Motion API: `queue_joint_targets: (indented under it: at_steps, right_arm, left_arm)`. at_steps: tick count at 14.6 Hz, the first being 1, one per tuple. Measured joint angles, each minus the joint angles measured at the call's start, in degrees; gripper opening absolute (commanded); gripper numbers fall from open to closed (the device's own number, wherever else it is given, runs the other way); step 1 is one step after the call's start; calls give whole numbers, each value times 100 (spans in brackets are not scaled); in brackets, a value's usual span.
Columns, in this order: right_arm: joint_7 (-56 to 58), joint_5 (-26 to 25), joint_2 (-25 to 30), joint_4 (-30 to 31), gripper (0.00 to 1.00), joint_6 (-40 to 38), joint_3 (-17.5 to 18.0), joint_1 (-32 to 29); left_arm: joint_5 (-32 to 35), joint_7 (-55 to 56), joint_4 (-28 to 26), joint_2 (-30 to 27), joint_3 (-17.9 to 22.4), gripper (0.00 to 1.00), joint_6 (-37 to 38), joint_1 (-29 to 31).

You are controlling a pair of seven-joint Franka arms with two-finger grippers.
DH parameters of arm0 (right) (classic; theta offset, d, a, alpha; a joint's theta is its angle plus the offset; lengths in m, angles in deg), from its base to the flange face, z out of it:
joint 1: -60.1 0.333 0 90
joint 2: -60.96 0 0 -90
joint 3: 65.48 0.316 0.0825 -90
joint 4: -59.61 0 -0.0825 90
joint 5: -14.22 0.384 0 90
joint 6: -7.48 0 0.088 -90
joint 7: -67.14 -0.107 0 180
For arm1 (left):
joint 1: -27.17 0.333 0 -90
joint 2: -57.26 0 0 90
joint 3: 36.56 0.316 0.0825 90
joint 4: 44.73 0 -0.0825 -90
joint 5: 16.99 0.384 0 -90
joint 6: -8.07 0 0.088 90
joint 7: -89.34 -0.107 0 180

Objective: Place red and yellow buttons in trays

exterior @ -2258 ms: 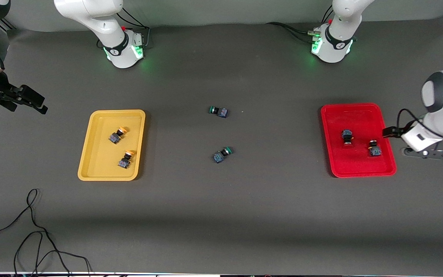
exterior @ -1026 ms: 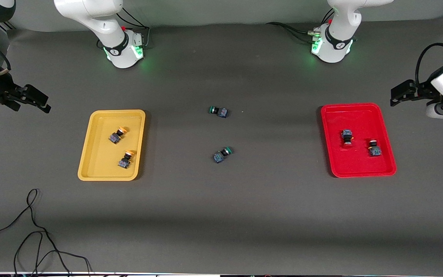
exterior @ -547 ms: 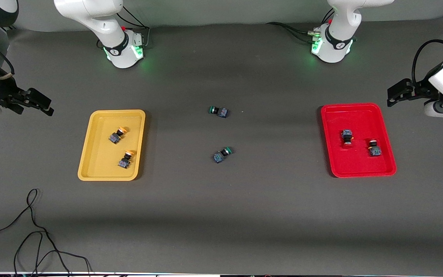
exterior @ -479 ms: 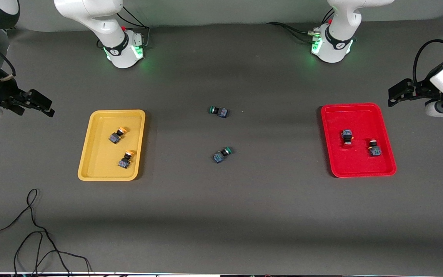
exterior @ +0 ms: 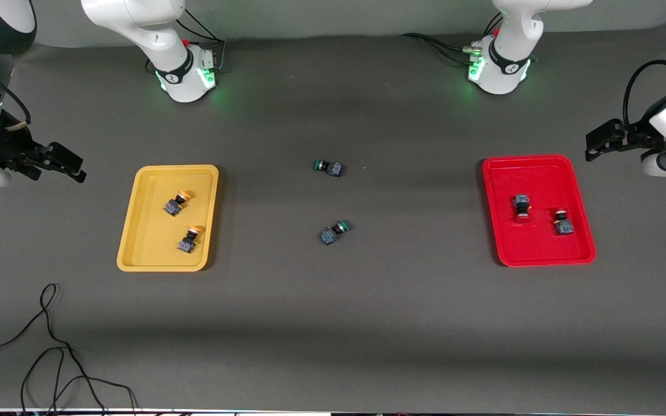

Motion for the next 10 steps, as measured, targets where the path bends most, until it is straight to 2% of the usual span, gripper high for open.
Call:
queue_joint_targets:
  at_steps: [10]
  right_arm:
    - [126, 0, -3, -2, 100, -5, -2, -1]
  left_arm:
    - [3, -1, -63, 57, 7, 100, 0, 0]
